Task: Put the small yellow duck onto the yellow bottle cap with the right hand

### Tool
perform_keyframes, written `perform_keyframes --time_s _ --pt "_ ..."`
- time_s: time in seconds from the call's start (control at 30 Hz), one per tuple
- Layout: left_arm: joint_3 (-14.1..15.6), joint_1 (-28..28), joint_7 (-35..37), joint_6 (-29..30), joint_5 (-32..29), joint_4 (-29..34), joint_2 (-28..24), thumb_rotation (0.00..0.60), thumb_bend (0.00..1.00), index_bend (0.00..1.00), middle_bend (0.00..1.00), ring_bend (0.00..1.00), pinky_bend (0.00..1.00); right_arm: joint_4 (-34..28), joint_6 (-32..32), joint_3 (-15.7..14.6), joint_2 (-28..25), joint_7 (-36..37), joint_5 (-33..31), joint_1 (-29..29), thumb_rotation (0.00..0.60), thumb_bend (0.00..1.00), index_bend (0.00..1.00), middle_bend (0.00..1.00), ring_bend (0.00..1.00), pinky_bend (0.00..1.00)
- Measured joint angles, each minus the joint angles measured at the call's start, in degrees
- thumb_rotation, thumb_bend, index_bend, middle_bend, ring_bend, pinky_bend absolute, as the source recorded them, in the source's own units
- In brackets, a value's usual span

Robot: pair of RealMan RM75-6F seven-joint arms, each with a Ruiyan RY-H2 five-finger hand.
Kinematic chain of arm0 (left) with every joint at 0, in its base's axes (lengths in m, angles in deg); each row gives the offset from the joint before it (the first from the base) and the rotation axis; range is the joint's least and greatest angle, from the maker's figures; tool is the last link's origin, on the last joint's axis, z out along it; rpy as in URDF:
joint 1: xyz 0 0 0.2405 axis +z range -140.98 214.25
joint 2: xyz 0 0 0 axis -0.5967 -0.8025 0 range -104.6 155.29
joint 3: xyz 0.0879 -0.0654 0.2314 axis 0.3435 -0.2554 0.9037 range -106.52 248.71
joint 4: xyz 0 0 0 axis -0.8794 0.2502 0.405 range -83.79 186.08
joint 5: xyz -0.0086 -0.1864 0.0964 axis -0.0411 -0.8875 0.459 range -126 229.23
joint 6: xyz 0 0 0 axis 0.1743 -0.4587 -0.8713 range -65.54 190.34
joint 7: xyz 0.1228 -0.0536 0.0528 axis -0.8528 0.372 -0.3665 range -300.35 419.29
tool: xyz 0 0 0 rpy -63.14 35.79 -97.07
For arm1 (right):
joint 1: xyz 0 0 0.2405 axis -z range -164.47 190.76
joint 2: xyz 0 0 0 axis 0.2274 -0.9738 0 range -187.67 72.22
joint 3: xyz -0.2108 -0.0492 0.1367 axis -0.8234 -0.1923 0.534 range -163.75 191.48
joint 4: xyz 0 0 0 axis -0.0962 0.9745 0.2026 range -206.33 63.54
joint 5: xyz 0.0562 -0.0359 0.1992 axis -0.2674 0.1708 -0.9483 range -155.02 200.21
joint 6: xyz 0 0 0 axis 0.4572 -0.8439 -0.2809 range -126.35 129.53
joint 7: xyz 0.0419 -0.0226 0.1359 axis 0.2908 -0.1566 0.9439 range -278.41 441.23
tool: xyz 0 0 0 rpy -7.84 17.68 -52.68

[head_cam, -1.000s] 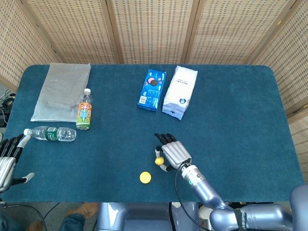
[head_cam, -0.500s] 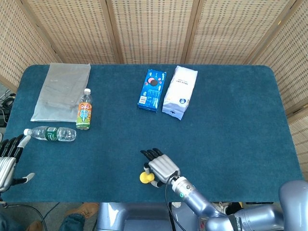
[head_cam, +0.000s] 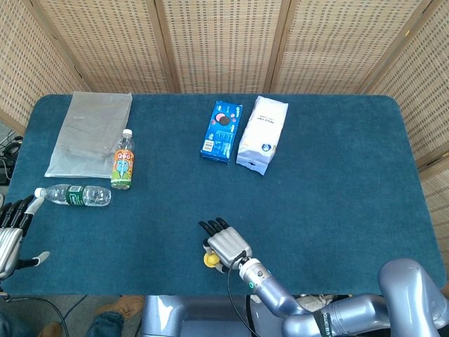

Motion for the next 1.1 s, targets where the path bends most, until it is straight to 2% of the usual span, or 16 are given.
perform_keyframes --time_s 0.33,0.4,0.5,0.57,0.8,0.97,1.1 --pt "-0.03 -0.04 0.32 -0.06 -0.13 -0.08 -0.1 0.6 0.05 0.0 0.0 0.0 0.0 0.87 -1.2 0.06 1.92 -0.98 -1.16 -0.83 0.6 0.29 0.56 0.0 0.0 0.0" --pt "-0.05 -0.06 0.37 -0.05 -0.16 -0.06 -0.11 0.6 0.05 0.0 0.0 0.0 0.0 0.91 -1.29 0.09 2.2 -1.27 -1.61 -1.06 0.6 0.24 0.52 0.0 0.0 0.0" --pt "-0.08 -0.06 0.66 -0.05 -0.21 -0.1 -0.15 0.6 0.05 0.0 0.0 0.0 0.0 0.73 -1.23 0.14 2.21 -1.6 -2.33 -1.42 0.6 0.08 0.39 0.0 0.0 0.0" --pt "-0.1 -0.06 0.86 -0.03 -0.22 -0.12 -0.22 0.6 0.05 0.0 0.0 0.0 0.0 0.67 -1.27 0.12 2.16 -1.9 -2.6 -1.66 0.6 0.05 0.33 0.0 0.0 0.0" --pt "-0.03 -0.14 1.0 -0.12 -0.09 -0.14 -0.31 0.6 0.05 0.0 0.0 0.0 0.0 -0.8 -1.69 0.22 1.33 -1.22 -2.38 -1.6 0.6 0.04 0.28 0.0 0.0 0.0" --pt "0.02 -0.11 1.11 -0.09 -0.05 -0.15 -0.34 0.6 0.05 0.0 0.0 0.0 0.0 -3.77 -2.87 0.46 -1.21 -0.41 -0.97 -1.06 0.6 0.04 0.28 0.0 0.0 0.0" --pt "0.1 -0.04 1.45 0.04 0.12 -0.17 -0.43 0.6 0.05 0.0 0.0 0.0 0.0 -5.81 -3.95 0.34 -5.08 1.18 2.1 0.14 0.6 0.01 0.2 0.0 0.0 0.0"
